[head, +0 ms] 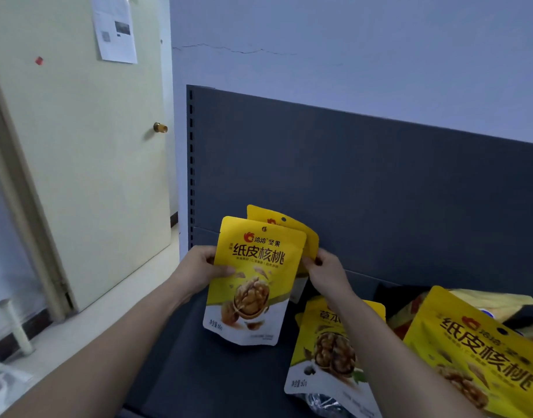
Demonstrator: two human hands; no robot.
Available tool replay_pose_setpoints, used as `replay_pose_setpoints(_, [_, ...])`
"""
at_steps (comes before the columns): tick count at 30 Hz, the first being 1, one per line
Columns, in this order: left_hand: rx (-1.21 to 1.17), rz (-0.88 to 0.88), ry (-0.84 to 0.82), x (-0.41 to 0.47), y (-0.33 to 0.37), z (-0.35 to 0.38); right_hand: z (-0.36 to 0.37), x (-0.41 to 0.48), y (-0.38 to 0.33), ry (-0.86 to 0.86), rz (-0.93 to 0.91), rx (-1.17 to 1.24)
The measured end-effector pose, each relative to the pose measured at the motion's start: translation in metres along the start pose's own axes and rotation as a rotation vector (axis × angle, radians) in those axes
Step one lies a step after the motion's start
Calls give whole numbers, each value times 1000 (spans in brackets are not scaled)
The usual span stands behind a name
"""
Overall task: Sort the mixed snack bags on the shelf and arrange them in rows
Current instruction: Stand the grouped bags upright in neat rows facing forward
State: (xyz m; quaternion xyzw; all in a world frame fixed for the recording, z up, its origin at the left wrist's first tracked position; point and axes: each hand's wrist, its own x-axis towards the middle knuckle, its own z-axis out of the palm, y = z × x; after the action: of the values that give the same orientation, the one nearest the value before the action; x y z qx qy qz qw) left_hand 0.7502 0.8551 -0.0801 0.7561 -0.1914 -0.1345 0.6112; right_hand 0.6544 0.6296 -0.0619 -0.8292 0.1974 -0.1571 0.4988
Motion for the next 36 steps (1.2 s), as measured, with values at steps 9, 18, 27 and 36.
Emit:
replay_pose_setpoints(9, [162, 129, 113, 4, 0, 17, 5, 12, 18, 159, -36, -50])
replay_pose_setpoints(18, [122, 80, 208, 19, 3, 34, 3, 12, 24, 168, -36, 35])
replay_pose_setpoints(27, [144, 20, 188, 23, -3, 41, 3, 7, 31, 128, -40, 56])
replay_pose_setpoints(36, [168, -63, 141, 35, -1, 44, 2, 12, 27, 182, -29, 25])
